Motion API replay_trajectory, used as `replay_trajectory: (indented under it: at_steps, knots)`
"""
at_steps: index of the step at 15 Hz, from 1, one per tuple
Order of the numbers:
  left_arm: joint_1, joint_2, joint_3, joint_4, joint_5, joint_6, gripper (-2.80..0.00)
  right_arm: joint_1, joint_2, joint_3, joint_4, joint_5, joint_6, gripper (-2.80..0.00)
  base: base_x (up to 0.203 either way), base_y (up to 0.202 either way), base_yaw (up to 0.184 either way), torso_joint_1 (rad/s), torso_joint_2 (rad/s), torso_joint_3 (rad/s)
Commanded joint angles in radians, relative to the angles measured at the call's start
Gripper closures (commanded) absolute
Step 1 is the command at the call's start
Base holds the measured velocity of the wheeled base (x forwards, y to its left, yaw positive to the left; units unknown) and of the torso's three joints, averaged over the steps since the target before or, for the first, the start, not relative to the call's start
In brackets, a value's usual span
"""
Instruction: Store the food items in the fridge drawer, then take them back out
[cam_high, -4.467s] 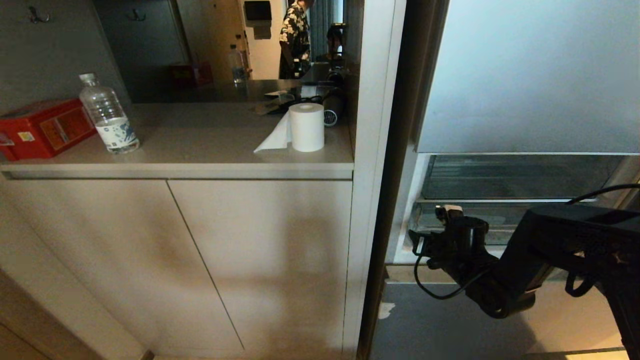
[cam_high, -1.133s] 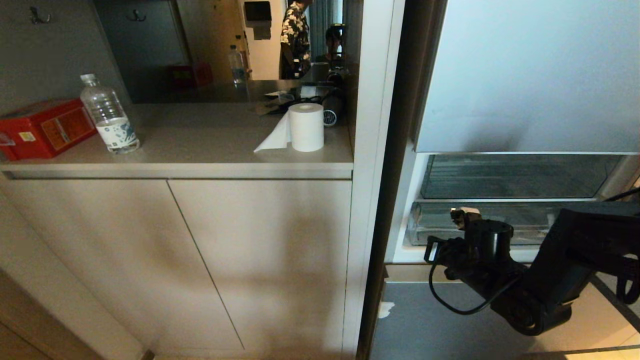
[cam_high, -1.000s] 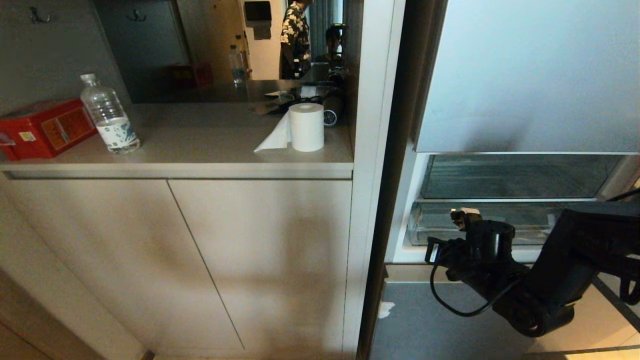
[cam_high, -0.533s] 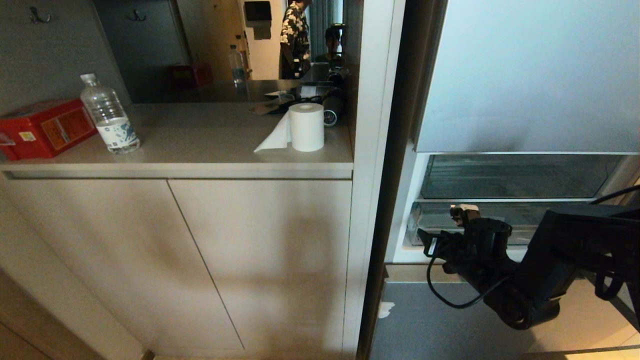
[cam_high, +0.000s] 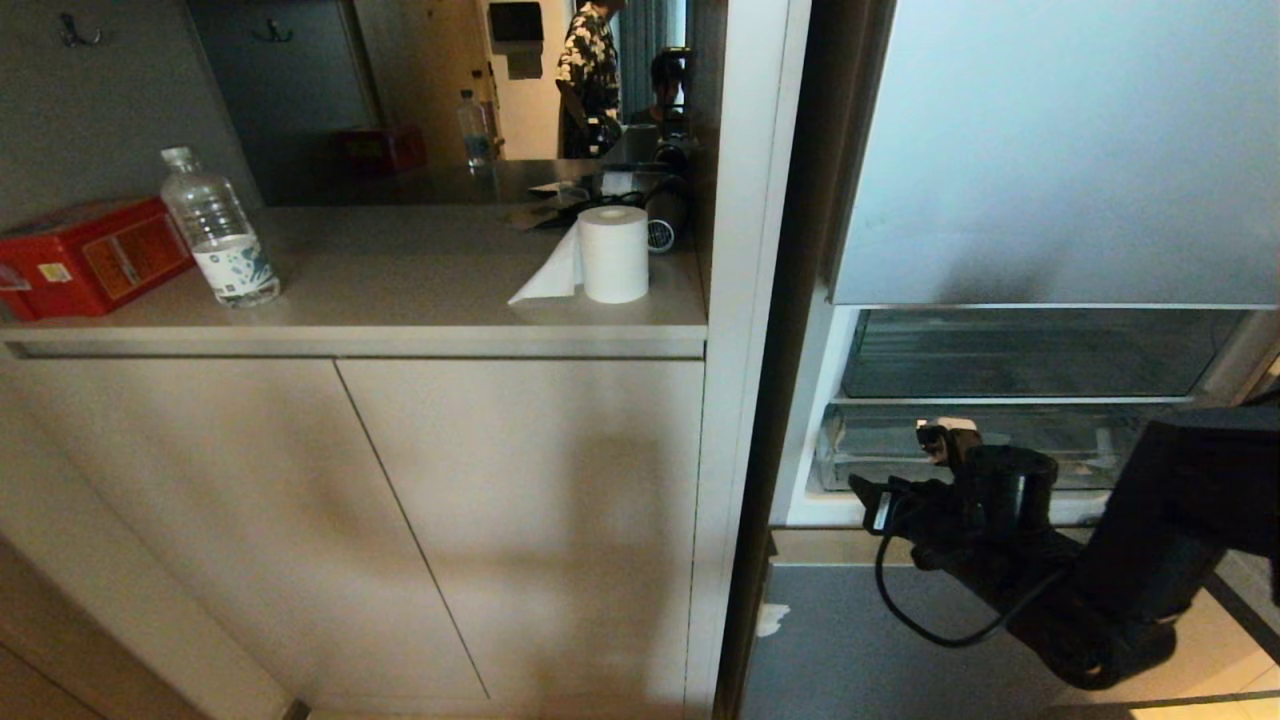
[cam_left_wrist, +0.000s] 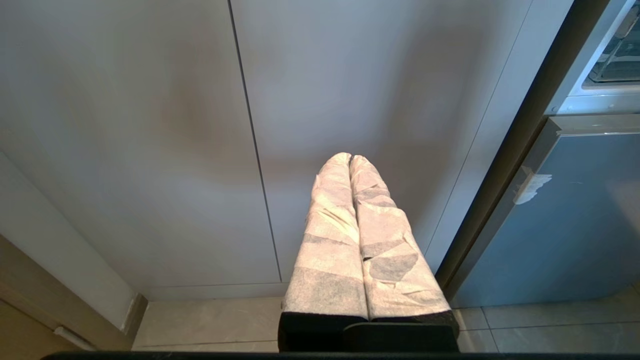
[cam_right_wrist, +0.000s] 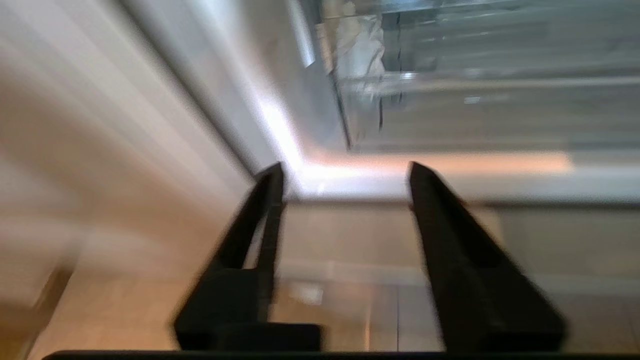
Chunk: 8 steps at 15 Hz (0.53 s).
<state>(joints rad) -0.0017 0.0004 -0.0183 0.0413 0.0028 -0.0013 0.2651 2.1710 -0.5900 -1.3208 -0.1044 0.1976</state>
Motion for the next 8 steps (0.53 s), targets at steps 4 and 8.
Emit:
replay_trajectory:
  at_steps: [4,8]
  knots:
    - [0.0,-0.002,0.0,0.0,0.0,-0.001,0.0,0.001,-0.784,0.367,0.213,0.04,-0.073,0.0,0.0,0.0,0.0,0.0,0.0,0.0]
    - [0.0,-0.002,0.0,0.0,0.0,-0.002,0.0,-0.044,-1.326,0.512,0.551,0.039,-0.14,0.0,0.0,0.0,0.0,0.0,0.0,0.0]
